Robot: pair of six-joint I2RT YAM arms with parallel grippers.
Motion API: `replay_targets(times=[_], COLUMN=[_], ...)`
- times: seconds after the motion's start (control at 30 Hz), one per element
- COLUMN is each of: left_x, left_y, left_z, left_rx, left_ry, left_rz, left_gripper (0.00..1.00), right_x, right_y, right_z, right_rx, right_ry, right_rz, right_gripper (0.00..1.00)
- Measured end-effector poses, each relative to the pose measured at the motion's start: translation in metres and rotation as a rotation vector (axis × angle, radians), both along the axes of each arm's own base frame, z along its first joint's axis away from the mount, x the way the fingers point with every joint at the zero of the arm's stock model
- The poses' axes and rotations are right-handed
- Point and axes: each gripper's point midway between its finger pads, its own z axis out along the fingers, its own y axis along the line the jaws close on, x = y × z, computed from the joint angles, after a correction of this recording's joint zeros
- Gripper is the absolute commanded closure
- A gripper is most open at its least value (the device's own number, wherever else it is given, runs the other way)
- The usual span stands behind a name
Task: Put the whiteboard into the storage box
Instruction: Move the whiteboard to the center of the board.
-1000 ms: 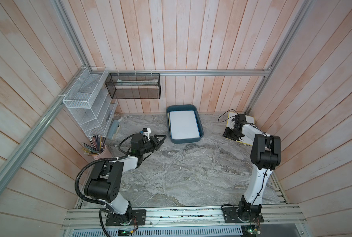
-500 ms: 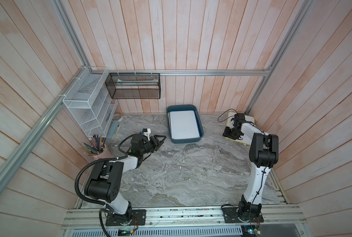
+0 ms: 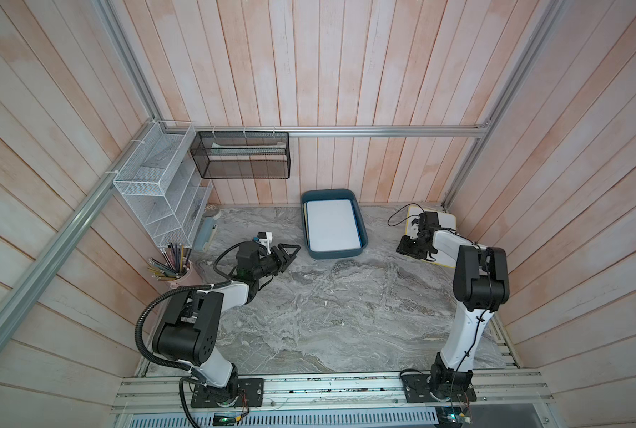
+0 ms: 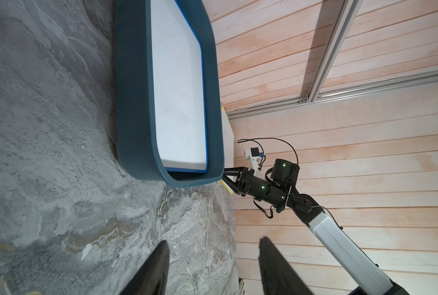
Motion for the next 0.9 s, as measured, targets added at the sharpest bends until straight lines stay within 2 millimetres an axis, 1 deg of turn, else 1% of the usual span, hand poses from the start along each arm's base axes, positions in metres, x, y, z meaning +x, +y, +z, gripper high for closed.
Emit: replay_targets(times=[0.23,0.4,0.5,0.63,0.77,0.9], left_x=[-0.001,-0.003,-0.001,0.001,0.001,0.001], left_y=[0.000,0.000,0.000,-0.001,-0.004,-0.005], left_z=[-0.005,-0.007,-0.005,-0.011,-0.016,-0.016], left_rx=[-0.003,-0.003,-0.010,-0.018,-0.021,-0.022], left_ry=[0.002,0.002,-0.013,-0.006,0.005,0.008], left_rz=[0.001,0.000,-0.001,-0.001,-0.006,-0.008], left_gripper=[0.42,0.42,0.42,0.42,0.42,0.42], right_x=[-0.044,-0.075,-0.099,-0.132,-0.160,-0.188], right_y=[0.068,0.105,0.131,0.168,0.198,0.230], right_z=[-0.001,-0.001,-0.001,0.000,0.000,0.000], right_rx=[0.096,0.163,0.197,0.246,0.292,0.352], right_ry=[0.006,0.011,0.030,0.075,0.119,0.151], right_rz=[0.111,0.164,0.207,0.265,0.317,0.367], right_gripper=[0.55,0.55,0.55,0.55,0.55,0.55])
